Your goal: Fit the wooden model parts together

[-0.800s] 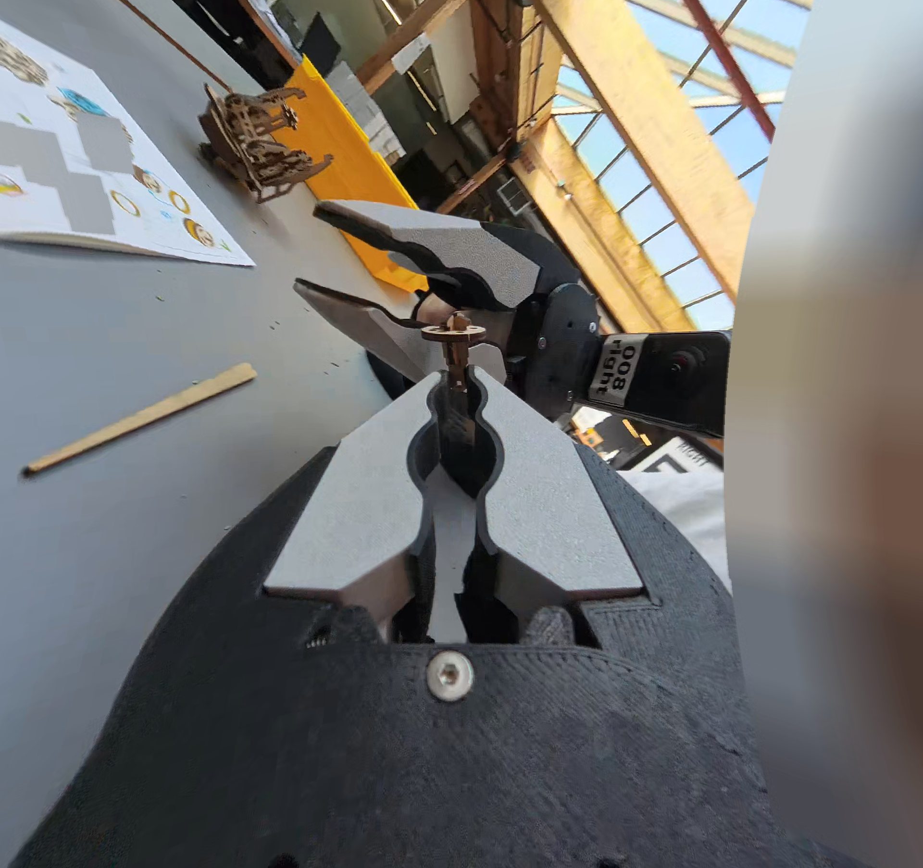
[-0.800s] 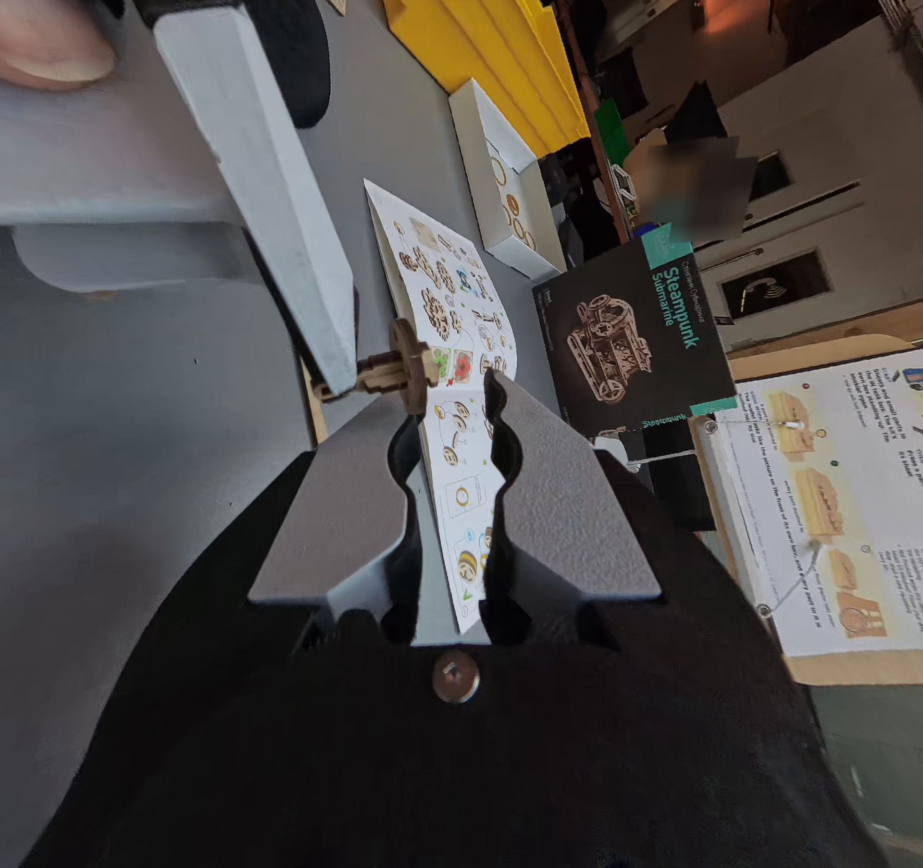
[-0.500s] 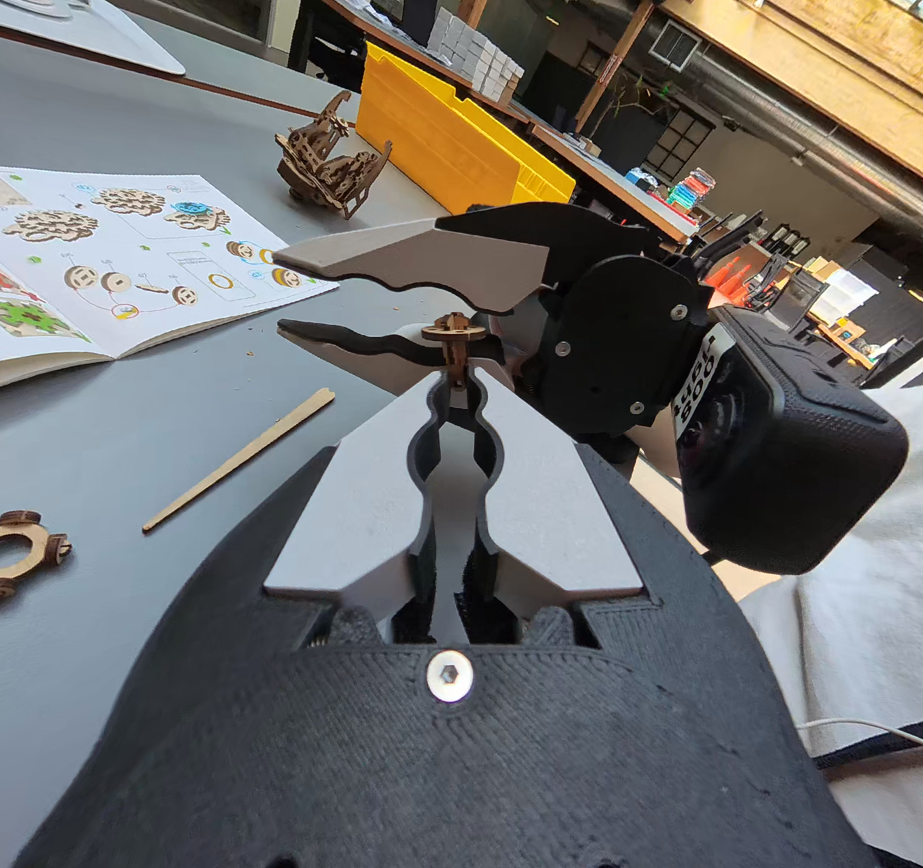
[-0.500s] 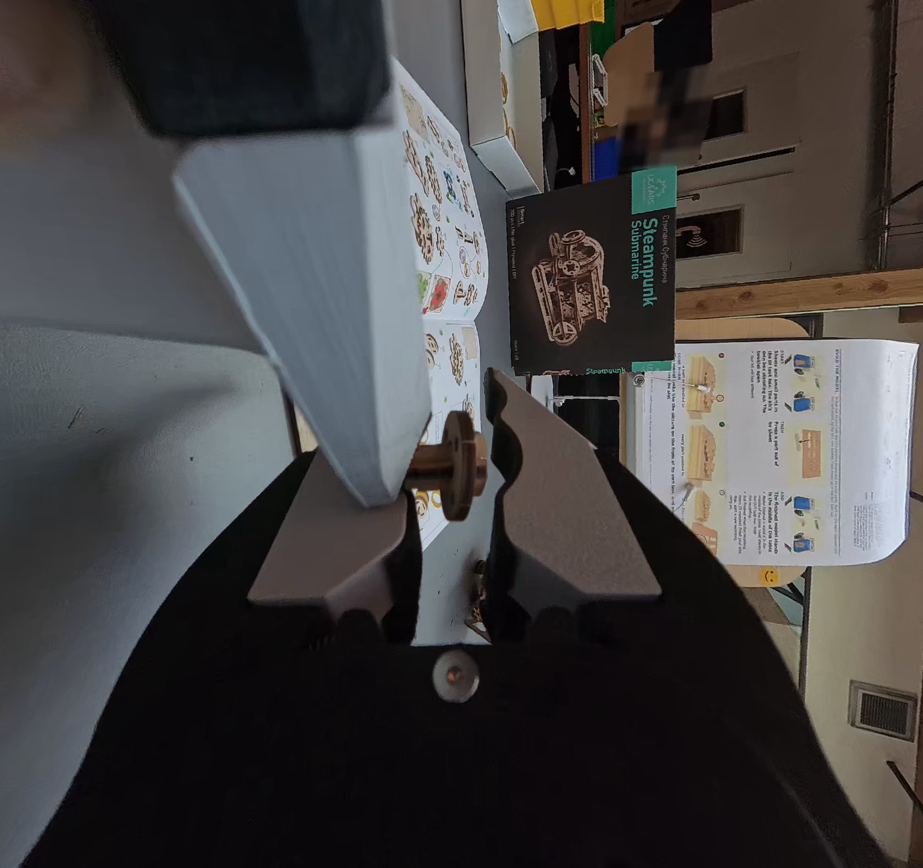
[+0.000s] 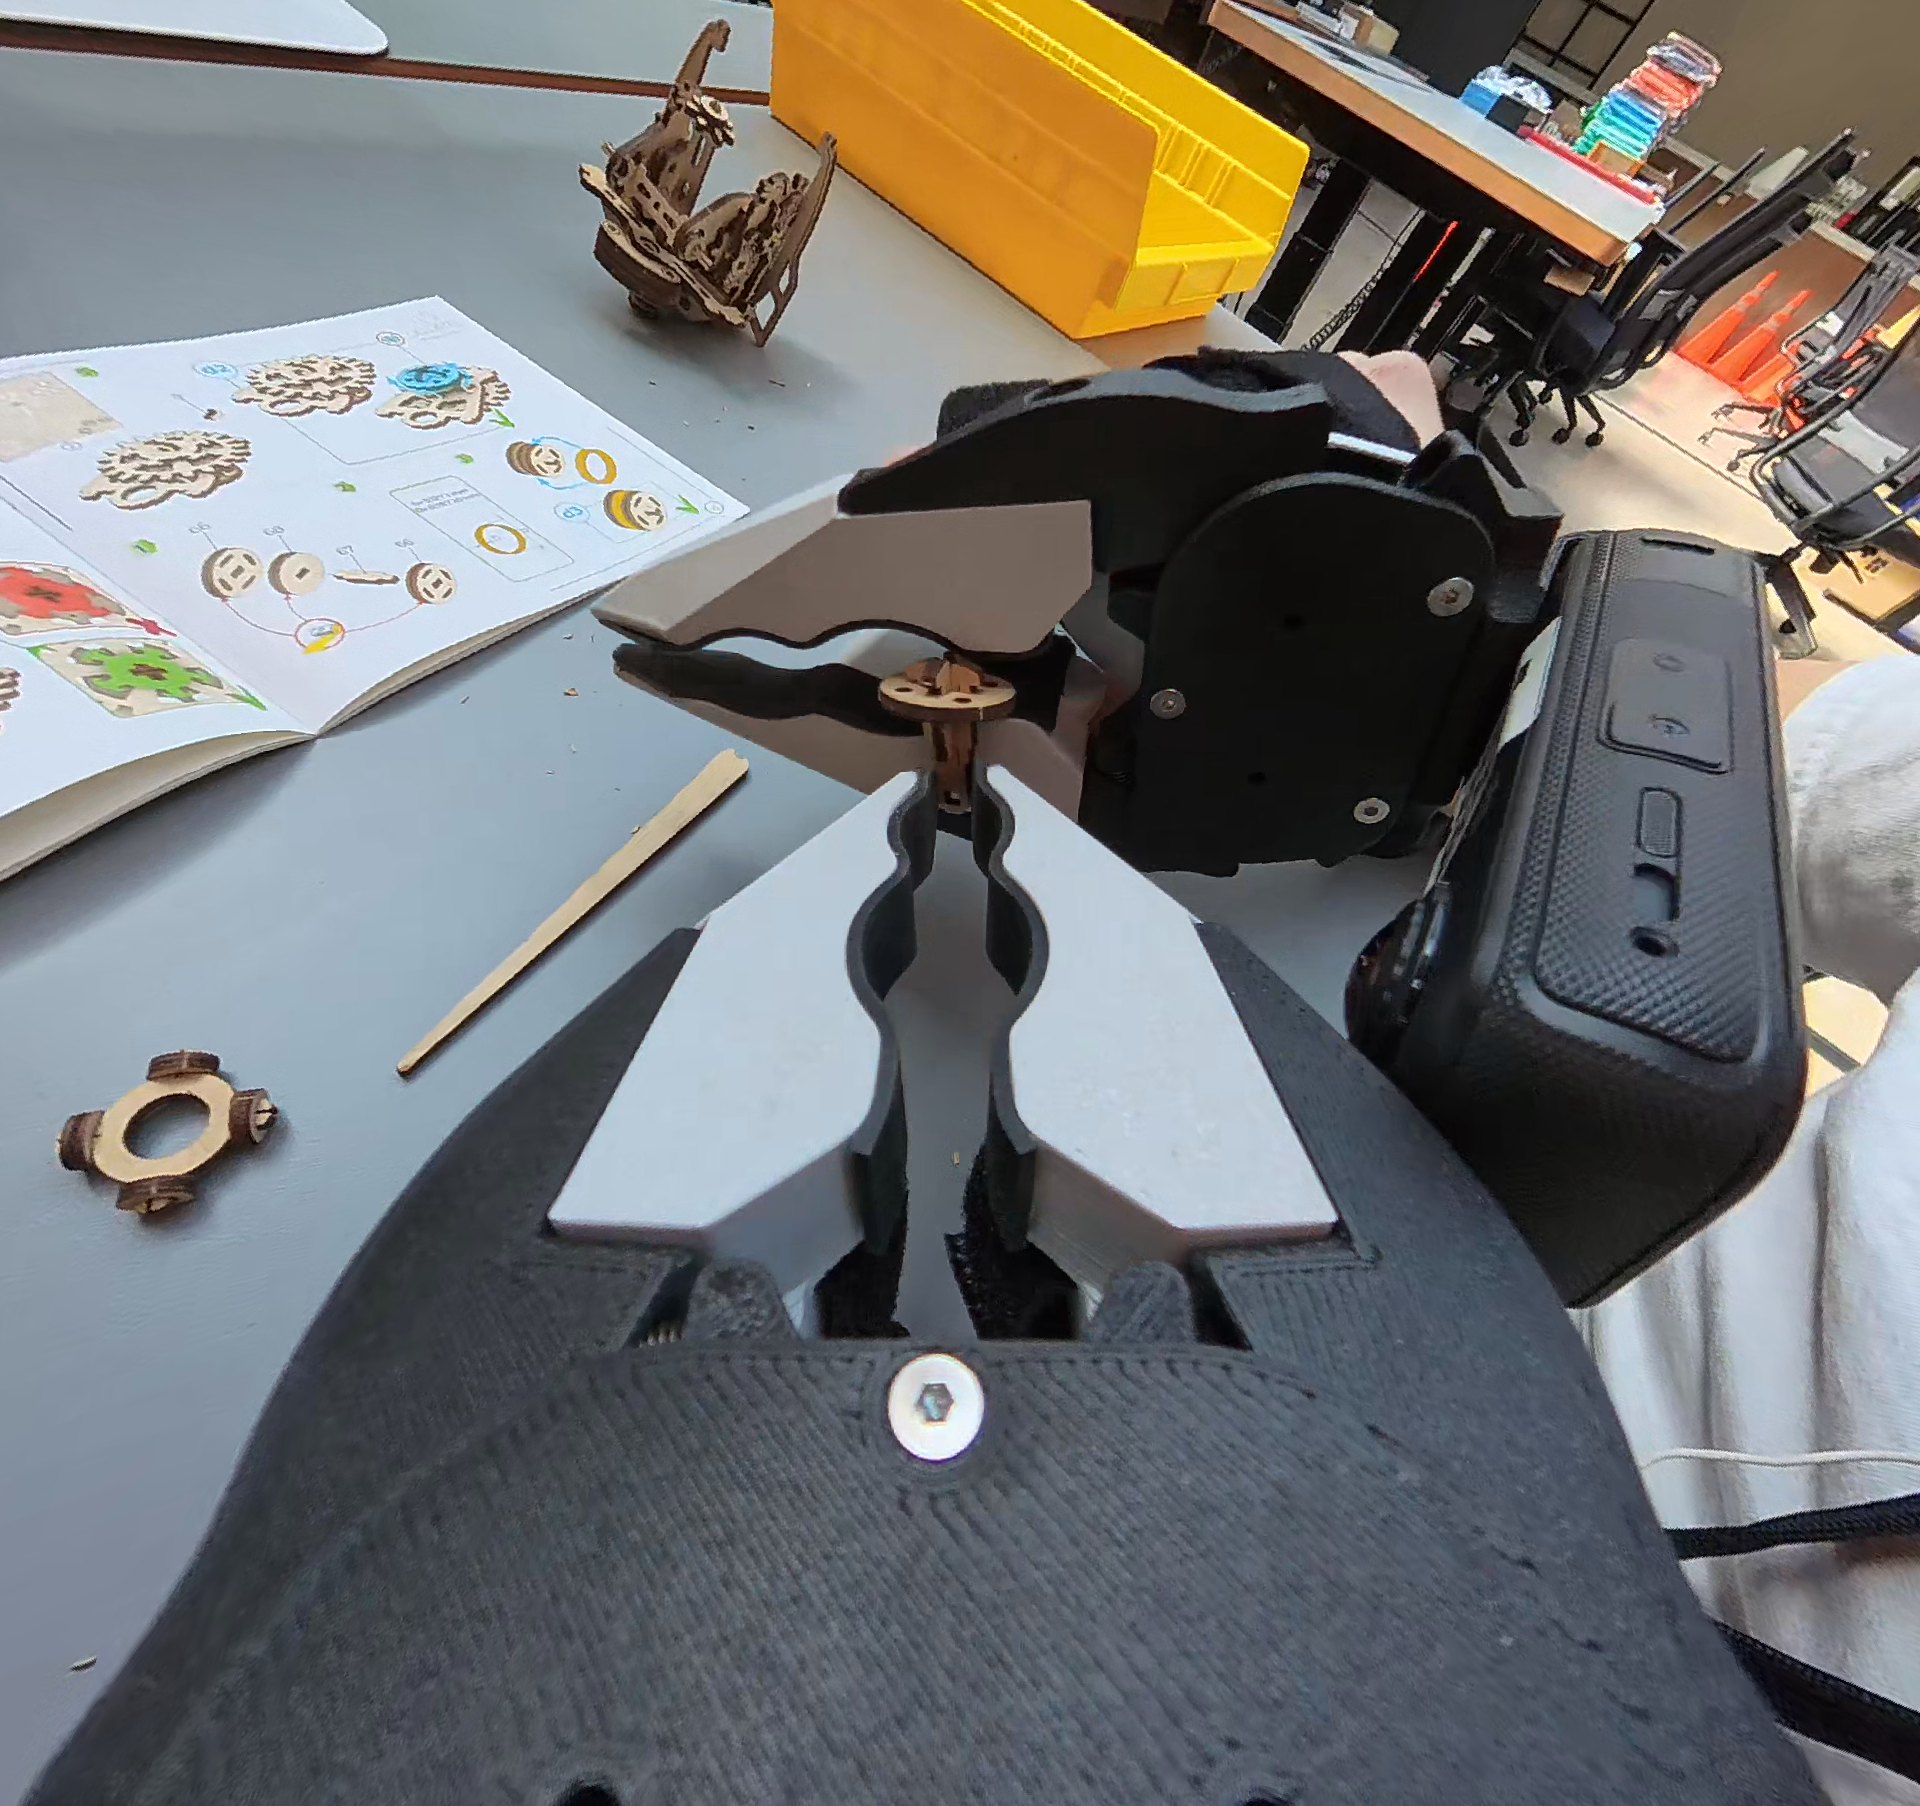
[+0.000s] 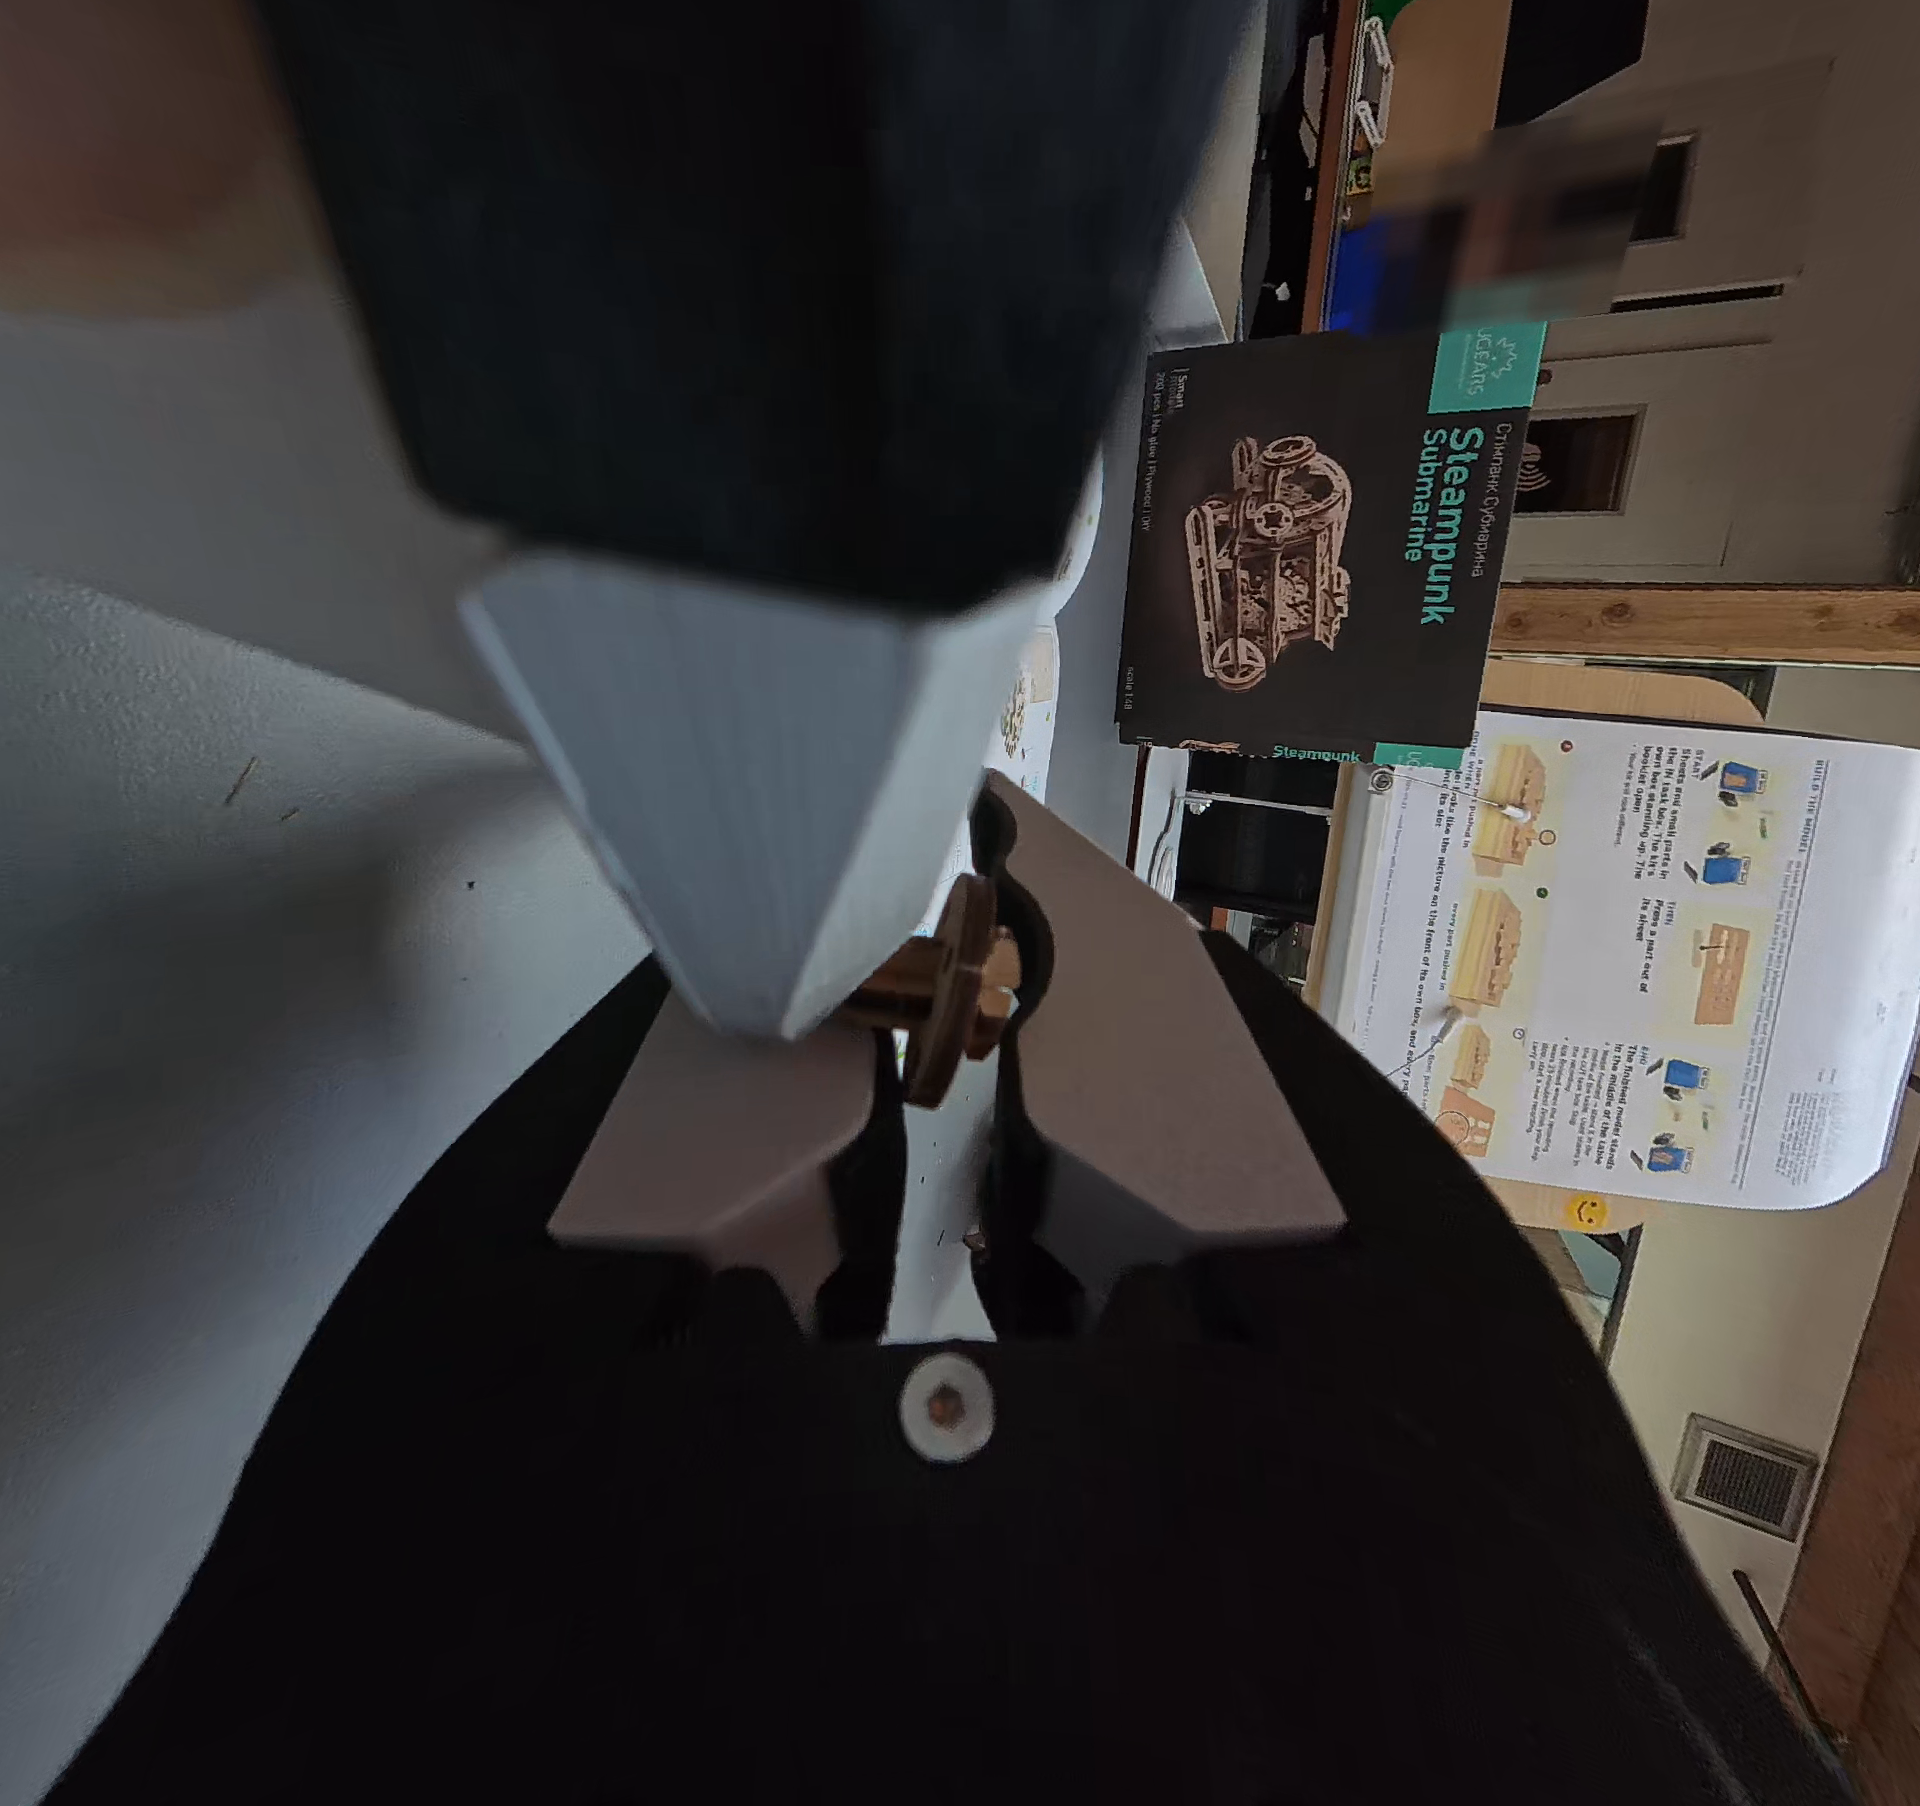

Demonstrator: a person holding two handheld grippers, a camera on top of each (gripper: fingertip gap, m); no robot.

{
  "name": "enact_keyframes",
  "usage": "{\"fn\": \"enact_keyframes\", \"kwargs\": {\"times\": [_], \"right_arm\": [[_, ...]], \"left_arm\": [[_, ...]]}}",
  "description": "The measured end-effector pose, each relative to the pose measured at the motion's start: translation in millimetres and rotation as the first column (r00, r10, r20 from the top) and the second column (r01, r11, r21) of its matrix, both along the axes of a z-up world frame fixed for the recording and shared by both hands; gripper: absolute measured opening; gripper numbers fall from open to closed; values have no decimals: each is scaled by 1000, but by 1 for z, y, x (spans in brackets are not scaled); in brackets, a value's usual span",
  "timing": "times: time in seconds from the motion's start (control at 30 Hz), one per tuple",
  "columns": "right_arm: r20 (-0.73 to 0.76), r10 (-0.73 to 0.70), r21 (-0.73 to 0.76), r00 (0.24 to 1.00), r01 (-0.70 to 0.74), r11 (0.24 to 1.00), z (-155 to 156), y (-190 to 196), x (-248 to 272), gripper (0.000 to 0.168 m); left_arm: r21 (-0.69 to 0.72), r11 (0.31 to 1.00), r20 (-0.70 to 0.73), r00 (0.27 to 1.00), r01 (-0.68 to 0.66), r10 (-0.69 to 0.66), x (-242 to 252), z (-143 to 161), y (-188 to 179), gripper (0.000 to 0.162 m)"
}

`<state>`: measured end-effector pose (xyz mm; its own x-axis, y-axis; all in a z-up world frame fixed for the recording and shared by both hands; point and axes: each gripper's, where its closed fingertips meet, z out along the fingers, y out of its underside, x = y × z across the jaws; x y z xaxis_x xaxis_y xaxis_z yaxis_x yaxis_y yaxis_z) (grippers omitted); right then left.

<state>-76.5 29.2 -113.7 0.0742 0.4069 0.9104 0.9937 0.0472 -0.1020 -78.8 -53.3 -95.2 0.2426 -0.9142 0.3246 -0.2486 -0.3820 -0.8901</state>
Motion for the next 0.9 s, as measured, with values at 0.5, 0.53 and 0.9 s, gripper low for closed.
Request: {"fn": "enact_keyframes", "kwargs": {"times": [0.5, 0.53, 0.9], "right_arm": [[10, -4, -51, 1000, 5, 999, -10, -3, 1, 0], [9, -3, -56, 1000, 4, 998, -11, -3, 1, 0], [-16, -3, -109, 1000, 1, 994, -19, -5, -1, 0]], "left_arm": [[-49, 998, -22, 999, 26, -27, 0, -7, -3, 4], [-53, 998, -26, 999, 28, -29, 0, -8, -3, 4], [-72, 997, -51, 998, 40, -44, -2, -12, -5, 4]]}}
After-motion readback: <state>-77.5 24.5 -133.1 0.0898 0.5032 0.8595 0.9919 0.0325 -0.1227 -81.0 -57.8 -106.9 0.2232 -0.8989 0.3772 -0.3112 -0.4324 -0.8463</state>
